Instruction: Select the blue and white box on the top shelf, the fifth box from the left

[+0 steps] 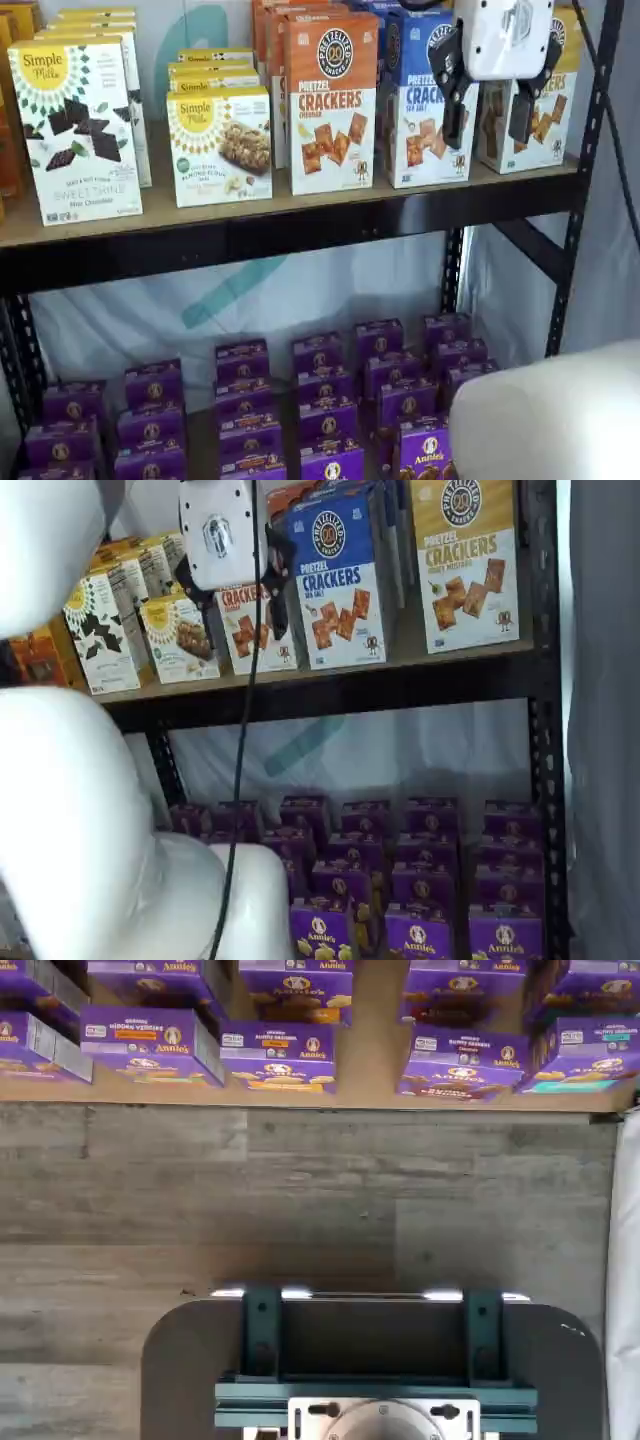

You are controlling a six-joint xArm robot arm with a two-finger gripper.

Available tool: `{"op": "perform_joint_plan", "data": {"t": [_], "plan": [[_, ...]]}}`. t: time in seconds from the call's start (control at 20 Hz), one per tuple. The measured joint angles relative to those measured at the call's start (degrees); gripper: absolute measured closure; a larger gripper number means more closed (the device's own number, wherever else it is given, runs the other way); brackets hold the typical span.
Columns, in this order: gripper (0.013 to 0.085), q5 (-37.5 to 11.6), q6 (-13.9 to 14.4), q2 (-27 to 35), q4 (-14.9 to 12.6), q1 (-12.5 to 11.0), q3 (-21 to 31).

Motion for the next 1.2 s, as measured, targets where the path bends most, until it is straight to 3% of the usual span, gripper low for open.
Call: {"op": "perform_joint_plan", "data": {"t": [0.2, 0.75, 1.2], "plan": [[0.013, -0.25, -0.51, -0.14, 1.0, -0.95, 0.17], [0.013, -3.62, -2.95, 1.25, 0.6, -3.14, -0.96], [0.013, -6.52, -3.15, 6.7, -0.27, -2.93, -4.93]]}}
